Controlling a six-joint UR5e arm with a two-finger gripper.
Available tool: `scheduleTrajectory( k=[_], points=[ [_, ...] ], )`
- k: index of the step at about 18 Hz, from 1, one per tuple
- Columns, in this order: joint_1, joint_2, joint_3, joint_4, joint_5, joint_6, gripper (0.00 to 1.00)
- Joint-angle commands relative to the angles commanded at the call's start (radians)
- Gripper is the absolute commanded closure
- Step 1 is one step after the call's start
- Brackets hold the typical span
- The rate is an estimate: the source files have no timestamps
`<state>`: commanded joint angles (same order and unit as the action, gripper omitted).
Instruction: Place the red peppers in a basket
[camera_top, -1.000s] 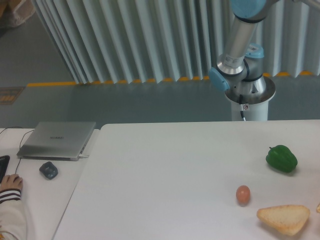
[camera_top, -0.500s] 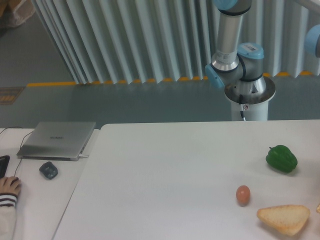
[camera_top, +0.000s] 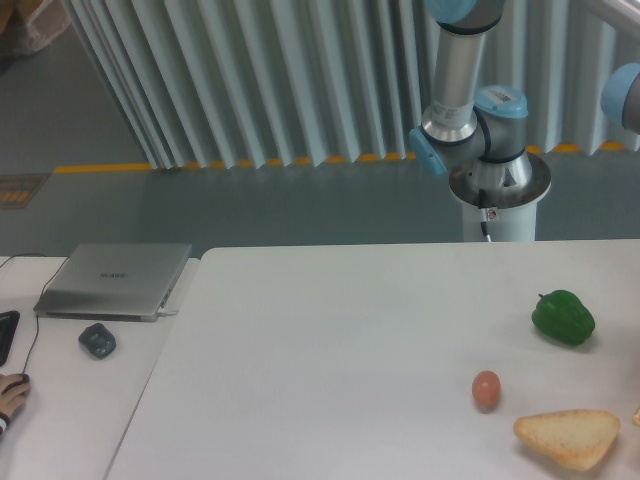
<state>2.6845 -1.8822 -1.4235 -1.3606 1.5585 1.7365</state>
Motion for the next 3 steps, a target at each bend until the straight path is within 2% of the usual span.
scheduleTrajectory(
  k=[3],
  points=[
    [0.0, 0.0, 0.0, 0.0, -0.002, 0.0, 0.0]
  ],
)
